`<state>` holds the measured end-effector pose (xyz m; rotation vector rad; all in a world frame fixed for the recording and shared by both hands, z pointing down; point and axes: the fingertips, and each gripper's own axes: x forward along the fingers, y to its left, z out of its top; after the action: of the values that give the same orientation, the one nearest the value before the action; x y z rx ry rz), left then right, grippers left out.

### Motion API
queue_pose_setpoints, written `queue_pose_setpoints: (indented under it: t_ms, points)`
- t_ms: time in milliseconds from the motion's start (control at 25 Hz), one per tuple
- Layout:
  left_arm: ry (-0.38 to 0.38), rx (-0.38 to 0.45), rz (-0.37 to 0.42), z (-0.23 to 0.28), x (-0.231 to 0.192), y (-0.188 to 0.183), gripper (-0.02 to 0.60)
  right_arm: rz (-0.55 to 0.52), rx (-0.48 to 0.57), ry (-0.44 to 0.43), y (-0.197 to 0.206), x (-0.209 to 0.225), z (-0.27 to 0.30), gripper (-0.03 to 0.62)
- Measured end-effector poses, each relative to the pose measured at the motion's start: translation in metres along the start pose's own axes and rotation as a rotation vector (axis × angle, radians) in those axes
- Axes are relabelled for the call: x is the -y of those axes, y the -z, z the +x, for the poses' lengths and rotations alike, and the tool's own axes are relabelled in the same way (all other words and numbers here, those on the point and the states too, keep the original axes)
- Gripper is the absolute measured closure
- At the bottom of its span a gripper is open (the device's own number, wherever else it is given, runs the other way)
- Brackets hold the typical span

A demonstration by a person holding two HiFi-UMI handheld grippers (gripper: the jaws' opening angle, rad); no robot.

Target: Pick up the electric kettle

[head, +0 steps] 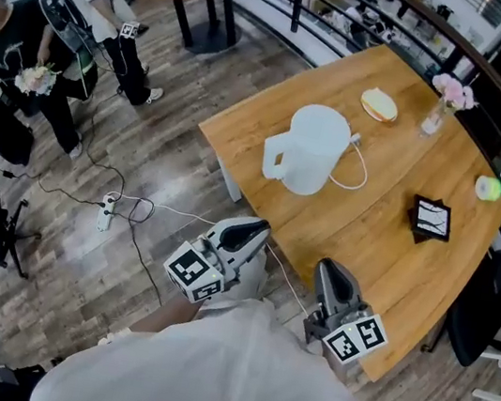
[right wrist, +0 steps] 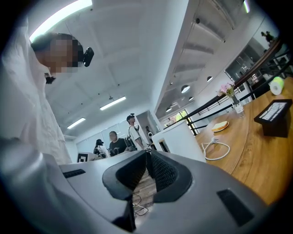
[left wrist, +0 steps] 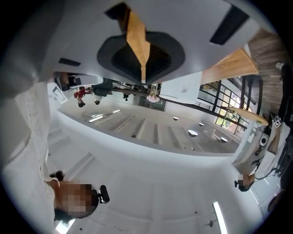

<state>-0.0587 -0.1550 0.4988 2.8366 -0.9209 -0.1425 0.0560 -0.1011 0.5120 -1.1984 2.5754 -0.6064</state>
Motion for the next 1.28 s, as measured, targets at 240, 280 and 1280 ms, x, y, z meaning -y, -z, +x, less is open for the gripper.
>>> queue_pose_setpoints:
  t_ms: [240,280,1280]
  points:
    - [-0.155,-0.067,0.164,0.021,-0.06,0.006,0.553,-0.01,0.002,0.031,-0.007,0.012,0.02,0.574]
    - [-0.183,-0.072,0.174,0.026,-0.072,0.006,0.538,-0.01,0.001,0.038,-0.008,0.014,0.022,0.575]
    - [-0.222,-0.161,0.351,0.11,-0.158,0.027,0.436,-0.253,-0.025,-0.018,-0.05,0.104,0.05,0.574]
